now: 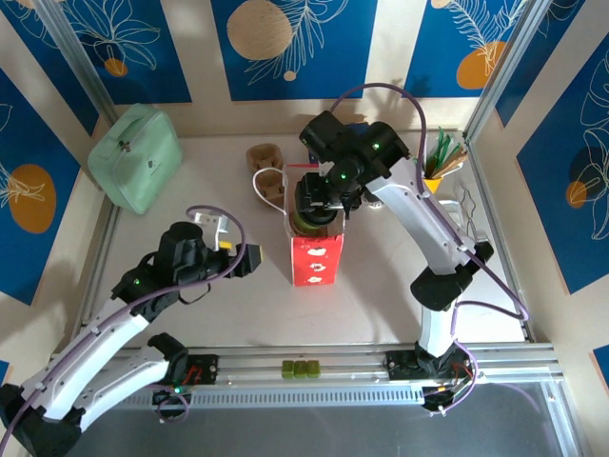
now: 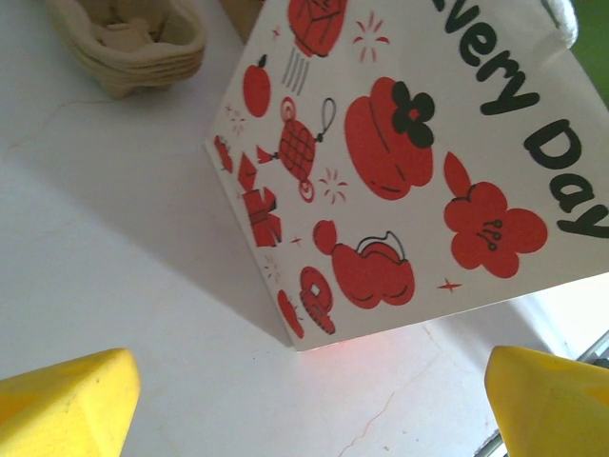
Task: Pack the takeout coffee
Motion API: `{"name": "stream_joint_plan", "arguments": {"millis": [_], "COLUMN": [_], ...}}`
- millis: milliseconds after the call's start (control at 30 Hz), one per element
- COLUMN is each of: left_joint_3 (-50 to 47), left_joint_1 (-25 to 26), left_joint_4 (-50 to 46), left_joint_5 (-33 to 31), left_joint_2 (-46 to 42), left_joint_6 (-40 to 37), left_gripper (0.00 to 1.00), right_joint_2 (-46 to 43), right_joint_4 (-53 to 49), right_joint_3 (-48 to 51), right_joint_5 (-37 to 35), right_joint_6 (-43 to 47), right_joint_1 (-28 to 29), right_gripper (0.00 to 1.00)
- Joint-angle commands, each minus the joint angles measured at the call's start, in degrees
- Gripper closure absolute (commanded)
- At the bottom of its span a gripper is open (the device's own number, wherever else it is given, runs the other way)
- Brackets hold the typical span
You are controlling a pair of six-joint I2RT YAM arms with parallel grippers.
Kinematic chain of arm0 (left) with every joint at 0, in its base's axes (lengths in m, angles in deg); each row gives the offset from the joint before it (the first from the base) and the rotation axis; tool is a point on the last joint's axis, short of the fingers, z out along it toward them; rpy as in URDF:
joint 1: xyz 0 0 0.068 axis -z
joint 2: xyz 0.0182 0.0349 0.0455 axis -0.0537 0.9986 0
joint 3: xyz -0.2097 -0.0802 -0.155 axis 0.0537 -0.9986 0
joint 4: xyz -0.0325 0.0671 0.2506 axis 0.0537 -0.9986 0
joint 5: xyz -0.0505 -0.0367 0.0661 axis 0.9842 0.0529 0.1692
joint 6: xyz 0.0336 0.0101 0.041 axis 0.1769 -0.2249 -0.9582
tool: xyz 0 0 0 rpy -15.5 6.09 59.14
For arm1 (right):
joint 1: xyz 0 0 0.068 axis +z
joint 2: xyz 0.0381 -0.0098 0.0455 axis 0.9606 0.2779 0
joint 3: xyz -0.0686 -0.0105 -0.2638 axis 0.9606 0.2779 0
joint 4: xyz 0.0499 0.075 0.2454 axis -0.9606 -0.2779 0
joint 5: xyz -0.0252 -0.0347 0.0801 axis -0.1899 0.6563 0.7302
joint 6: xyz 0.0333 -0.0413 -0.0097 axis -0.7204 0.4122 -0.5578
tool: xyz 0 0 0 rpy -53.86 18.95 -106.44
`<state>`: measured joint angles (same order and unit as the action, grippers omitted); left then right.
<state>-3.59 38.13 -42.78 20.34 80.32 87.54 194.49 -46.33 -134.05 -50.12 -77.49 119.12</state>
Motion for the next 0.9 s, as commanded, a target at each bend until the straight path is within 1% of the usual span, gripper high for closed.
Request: {"name": "stream_joint_plan", "arguments": {"millis": [0, 167, 300, 600, 700, 867], "left_joint_3": [-0.9, -1.4, -1.7, -2.6, -3.3, -3.2], "left_joint_1": [1.5, 3.8, 6.2, 8.9, 10.2, 12.8], "left_joint_4": [5.9, 8.8, 10.4, 16.2, 18.9, 20.5], "left_joint_5": [2.6, 2.4, 0.4, -1.6, -2.3, -3.6], "left_joint_2": [1.0, 4.2, 5.7, 10.6, 12.3, 14.1], "left_joint_6": [-0.9, -0.9, -0.9, -0.4, -0.8, -1.8], "left_gripper": [0.07, 0.07, 0.07, 0.09, 0.09, 0.1], "right_joint_2": [0.6, 1.8, 2.2, 1.8, 1.8, 2.1], "right_joint_4": [-8.7, -8.7, -8.7, -8.8, -8.7, -8.7], "right_joint_3": [0.7, 1.3, 1.3, 2.3, 2.7, 3.4], "right_joint_5": [-0.9, -0.8, -0.3, -0.4, -0.2, 0.2], "right_joint_6": [-1.3, -1.2, -0.8, -0.4, -0.2, 0.2], "right_joint_1": [0.7, 1.1, 1.1, 0.6, 0.2, -0.3], "right_gripper": [0.34, 0.34, 0.34, 0.33, 0.34, 0.34]}}
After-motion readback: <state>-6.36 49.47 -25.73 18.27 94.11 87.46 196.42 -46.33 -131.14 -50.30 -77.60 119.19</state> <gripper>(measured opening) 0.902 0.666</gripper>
